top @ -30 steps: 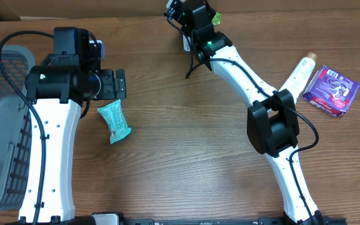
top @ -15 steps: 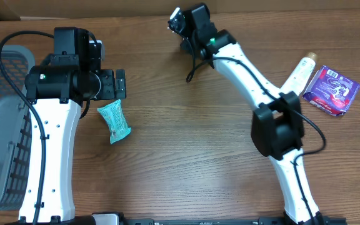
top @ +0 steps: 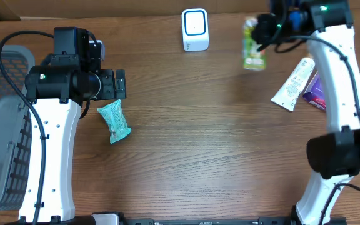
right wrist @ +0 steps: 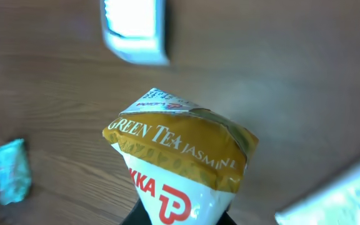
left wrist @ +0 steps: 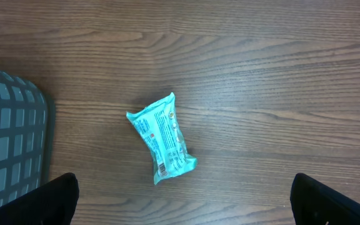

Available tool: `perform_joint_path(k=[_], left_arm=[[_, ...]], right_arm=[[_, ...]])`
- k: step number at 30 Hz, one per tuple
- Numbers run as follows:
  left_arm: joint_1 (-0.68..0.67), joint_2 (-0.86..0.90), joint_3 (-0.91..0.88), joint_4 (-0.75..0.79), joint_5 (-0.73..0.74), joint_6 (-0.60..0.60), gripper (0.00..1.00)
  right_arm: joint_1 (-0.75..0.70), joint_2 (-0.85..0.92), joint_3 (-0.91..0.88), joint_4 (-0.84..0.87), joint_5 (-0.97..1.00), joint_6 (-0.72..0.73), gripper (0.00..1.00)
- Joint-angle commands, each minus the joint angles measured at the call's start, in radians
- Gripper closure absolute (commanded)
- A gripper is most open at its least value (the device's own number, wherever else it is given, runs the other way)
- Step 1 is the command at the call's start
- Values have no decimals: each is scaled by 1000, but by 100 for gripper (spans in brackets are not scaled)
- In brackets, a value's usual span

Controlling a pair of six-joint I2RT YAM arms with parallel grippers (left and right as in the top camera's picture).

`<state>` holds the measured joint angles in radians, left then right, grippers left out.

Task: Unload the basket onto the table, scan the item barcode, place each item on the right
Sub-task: 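Hold tea pack barcode against the white scanner with right gripper, then carry green tea pack to the far right and set it down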

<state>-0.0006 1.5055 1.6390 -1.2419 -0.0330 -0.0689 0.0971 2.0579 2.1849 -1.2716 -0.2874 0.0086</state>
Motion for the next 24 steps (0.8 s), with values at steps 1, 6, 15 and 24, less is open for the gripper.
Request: perform_joint_path(k=[1, 6, 15, 24], left_arm=[[0, 5, 12, 0, 8, 2, 0], [0, 5, 12, 0, 8, 2, 0], [0, 5, 12, 0, 8, 2, 0], [0, 5, 12, 0, 8, 2, 0]], right_arm=[[-24, 35, -101, 11, -24, 52, 96], [-82, 35, -264, 89, 19, 82, 96], [-113, 35, -457, 267, 270, 97, 96], [-113, 47, -526, 395, 409, 96, 96]])
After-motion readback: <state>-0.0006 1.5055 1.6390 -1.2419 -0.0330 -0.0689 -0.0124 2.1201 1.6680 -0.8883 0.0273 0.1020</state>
